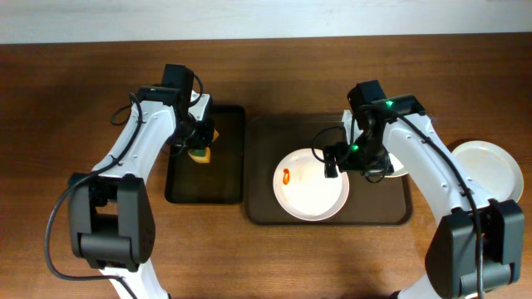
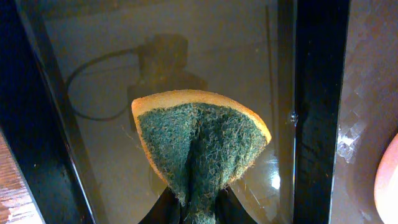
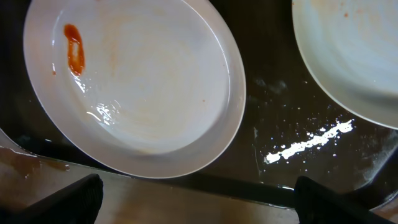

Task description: Clean dirty plates on tray and stack at the side

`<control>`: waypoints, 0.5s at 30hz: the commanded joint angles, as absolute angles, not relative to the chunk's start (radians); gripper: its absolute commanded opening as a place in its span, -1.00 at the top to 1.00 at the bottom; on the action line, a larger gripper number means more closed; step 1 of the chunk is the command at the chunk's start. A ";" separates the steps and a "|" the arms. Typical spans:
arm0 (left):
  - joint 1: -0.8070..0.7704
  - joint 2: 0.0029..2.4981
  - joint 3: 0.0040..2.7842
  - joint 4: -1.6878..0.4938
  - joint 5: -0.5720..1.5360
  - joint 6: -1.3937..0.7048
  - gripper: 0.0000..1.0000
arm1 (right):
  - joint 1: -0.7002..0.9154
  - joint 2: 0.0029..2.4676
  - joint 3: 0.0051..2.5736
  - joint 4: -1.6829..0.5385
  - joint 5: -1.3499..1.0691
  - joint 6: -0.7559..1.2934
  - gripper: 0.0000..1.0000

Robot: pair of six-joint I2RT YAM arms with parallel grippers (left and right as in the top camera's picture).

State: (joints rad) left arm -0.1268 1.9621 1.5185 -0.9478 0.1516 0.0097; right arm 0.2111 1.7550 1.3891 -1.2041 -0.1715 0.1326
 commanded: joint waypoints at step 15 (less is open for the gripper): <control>-0.125 1.949 1.539 -0.971 0.149 0.003 0.81 | 0.208 1.756 1.390 -1.188 -0.184 0.139 -0.97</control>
State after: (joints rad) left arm -0.1268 1.9621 1.5185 -0.9730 0.1513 0.0097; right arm 0.2111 1.7550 1.3891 -1.1912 -0.1753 0.1326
